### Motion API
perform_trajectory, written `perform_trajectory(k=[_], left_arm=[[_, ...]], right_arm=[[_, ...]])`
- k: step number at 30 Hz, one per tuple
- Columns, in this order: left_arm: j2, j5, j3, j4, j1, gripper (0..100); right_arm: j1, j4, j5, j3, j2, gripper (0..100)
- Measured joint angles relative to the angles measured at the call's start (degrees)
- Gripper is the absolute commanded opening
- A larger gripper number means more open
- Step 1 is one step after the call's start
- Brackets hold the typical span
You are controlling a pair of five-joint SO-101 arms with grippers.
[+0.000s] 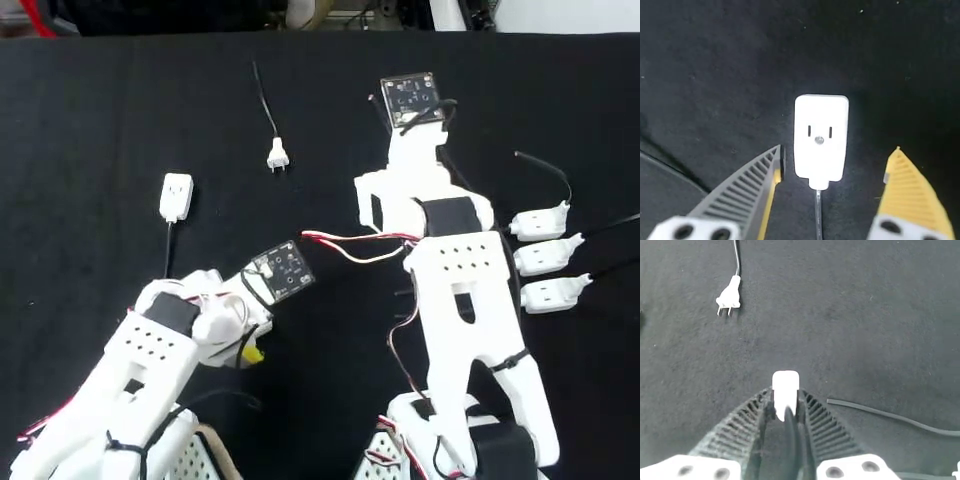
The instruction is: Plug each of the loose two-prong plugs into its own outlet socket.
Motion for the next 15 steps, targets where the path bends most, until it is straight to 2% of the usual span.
perform_trajectory(k=[9, 15], left_arm=[[-0.09, 2.37, 5.27, -6.68, 2.99, 28], [-0.18, 2.99, 5.01, -4.84, 2.99, 27]], right_arm=[[0.0, 0.0, 0.0, 0.0, 0.0, 1.1], [0.0, 0.0, 0.0, 0.0, 0.0, 1.1]])
